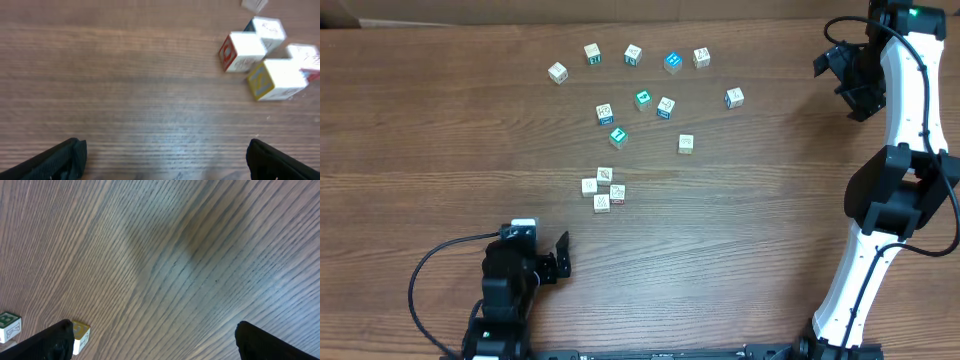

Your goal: Form a circle

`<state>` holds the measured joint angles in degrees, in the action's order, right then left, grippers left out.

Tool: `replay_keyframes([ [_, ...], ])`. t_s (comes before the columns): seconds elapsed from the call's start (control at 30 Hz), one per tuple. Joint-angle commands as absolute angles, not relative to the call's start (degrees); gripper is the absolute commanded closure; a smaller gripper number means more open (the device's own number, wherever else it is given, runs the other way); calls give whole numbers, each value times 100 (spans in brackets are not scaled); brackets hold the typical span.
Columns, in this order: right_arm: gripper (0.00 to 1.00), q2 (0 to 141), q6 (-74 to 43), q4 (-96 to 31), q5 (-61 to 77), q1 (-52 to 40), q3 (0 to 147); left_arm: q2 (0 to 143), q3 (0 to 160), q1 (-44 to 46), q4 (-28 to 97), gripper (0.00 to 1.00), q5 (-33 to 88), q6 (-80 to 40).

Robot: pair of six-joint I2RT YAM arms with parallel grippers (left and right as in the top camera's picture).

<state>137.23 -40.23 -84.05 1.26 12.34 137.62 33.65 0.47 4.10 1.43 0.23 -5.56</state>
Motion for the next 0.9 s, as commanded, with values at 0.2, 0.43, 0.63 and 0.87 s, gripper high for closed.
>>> replay_keyframes([
  [0.2,0,13566,-4007,-8405,115,1245,13861,224,25,381,464,1,-38,-163],
  [0.43,0,13566,-4007,-8405,115,1245,13861,14,27,412,469,1,-1,161],
  [0.63,0,13566,-4007,-8405,115,1245,13861,14,25,541,467,0,-64,425],
  [0.87,0,13566,-4007,-8405,115,1245,13861,14,25,467,454,1,-102,644],
])
